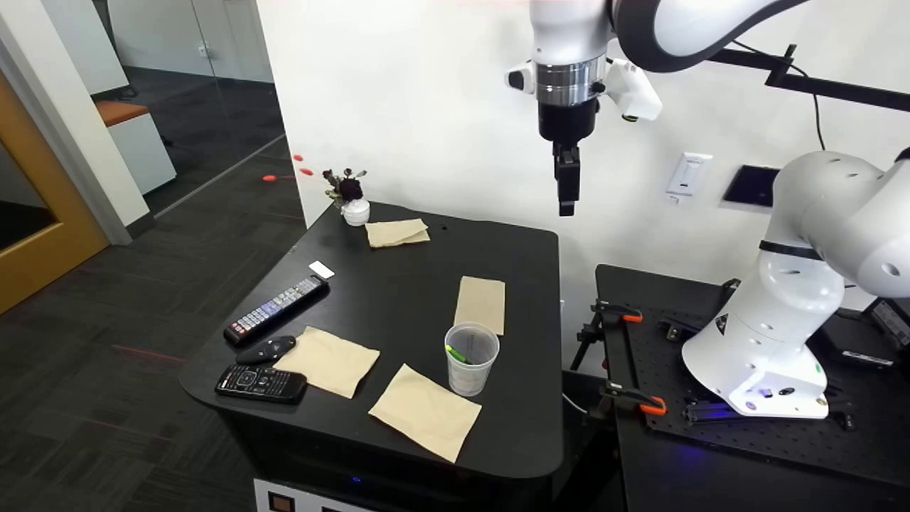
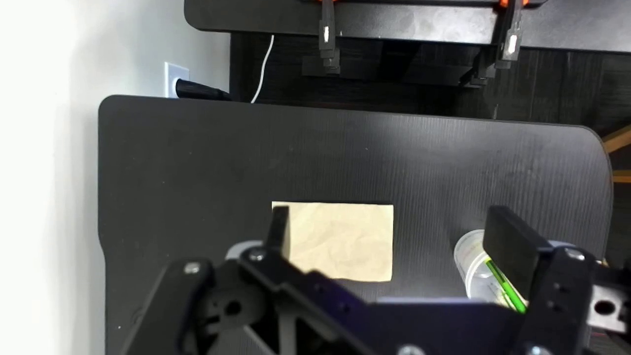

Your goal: Remove the pen from the cup.

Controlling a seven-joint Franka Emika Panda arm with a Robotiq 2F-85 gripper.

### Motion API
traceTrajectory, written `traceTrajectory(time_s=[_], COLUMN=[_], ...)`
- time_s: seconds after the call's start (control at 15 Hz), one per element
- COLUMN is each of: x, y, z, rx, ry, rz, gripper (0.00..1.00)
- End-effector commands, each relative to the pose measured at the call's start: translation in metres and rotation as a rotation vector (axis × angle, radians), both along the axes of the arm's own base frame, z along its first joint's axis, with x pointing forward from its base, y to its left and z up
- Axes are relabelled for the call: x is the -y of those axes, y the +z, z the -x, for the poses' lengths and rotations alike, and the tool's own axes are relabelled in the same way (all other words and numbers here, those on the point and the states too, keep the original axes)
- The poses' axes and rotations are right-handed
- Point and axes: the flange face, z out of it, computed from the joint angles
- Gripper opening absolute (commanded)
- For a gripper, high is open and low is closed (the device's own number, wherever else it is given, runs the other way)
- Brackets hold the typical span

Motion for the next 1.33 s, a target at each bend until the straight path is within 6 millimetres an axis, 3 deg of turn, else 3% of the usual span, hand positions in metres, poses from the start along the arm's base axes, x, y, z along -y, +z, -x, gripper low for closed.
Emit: traceTrajectory(time_s=[0.0, 0.47, 1.27], x=[-0.014, -0.052, -0.11], y=[0.003, 0.002, -0.027], z=[-0.008, -0.02, 0.019], rx=[0.078, 0.266, 0.272], ry=[0.041, 0.078, 0.1], rz=[-0.015, -0.107, -0.247], gripper=[1.0, 1.0, 1.0])
